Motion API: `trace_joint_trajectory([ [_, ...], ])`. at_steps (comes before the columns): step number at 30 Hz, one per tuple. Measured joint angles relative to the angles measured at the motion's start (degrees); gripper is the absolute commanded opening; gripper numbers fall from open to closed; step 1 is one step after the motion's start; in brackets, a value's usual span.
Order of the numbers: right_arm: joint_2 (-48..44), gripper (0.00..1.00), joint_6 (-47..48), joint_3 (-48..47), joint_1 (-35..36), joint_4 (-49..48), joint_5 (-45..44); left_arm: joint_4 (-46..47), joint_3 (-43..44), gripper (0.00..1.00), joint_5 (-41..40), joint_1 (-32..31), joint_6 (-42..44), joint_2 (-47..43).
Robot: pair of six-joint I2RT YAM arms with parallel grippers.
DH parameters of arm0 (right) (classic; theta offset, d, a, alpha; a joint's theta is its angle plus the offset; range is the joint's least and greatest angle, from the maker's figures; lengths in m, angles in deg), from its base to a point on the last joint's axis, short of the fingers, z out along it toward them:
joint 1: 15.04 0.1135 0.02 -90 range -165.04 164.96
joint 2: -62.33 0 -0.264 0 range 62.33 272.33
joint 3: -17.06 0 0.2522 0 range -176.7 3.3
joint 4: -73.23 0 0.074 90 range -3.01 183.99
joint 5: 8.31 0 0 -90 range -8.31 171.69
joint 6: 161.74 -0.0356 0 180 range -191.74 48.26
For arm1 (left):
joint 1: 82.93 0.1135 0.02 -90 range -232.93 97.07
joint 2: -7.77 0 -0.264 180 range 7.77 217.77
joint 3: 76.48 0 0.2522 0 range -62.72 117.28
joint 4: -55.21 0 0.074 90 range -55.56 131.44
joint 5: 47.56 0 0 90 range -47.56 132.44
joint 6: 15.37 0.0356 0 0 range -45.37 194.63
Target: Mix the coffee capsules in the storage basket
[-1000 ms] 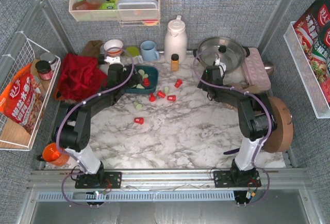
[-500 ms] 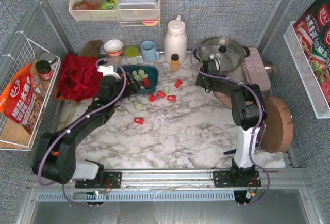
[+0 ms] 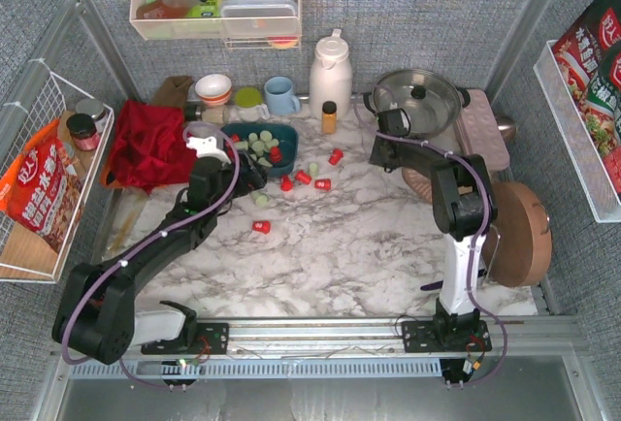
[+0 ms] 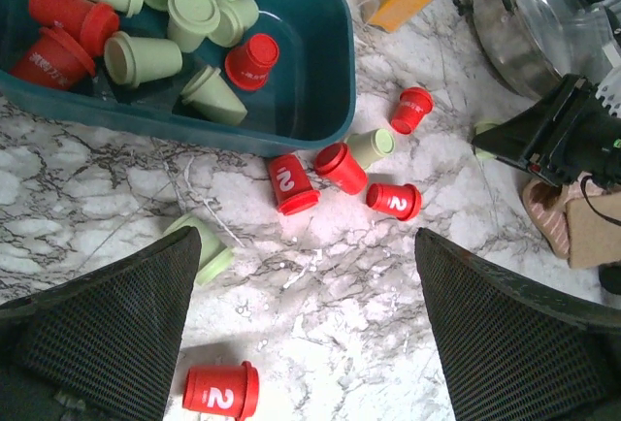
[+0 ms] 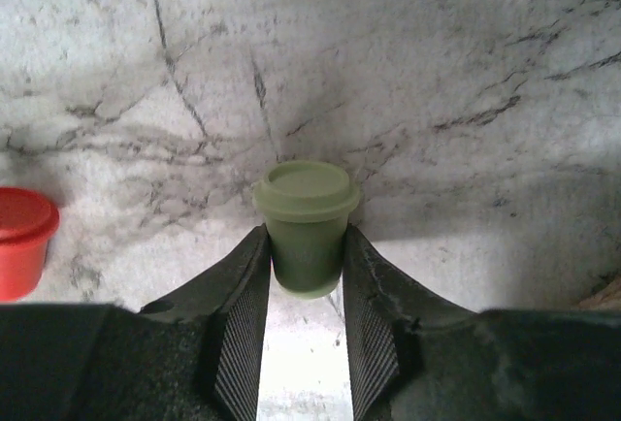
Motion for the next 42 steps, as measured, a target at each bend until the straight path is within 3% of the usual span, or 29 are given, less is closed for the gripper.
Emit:
trace_joint_trajectory([
  [5, -4.5, 0.22, 2.7, 6.8, 1.4, -3.0, 2.5, 0.1, -0.5, 0.99, 0.1, -0.8, -0.4, -0.5],
  [11, -16.0, 0.19, 7.8, 19.5, 4.9, -10.8, 5.7, 3.8, -2.3, 0.99, 0.2, -4.7, 2.9, -0.9],
  [17, -31.3, 0.26, 17.7, 42.1, 12.8, -30.9, 13.0, 9.2, -4.9, 0.99, 0.9, -9.9, 8.9, -0.2],
  [20, -35.3, 0.26, 26.2, 51.0, 17.4, -41.4, 16.6, 8.4, -1.6, 0.99, 2.1, -10.2, 8.2, 2.8],
  [24, -37.2, 0.25, 32.3, 55.3, 18.5, -53.1, 18.8, 7.5, 4.5, 0.99, 7.6, -11.5, 6.9, 7.2],
  [32, -36.9, 0.25, 40.2, 61.1, 19.1, -70.9, 27.5, 6.6, 6.1, 0.95, 16.0, -14.9, 7.3, 9.8],
  [42, -38.0, 0.24, 42.0, 61.7, 19.1, -77.4, 33.2, 8.6, 8.4, 0.78, 22.0, -17.0, 6.2, 13.4],
])
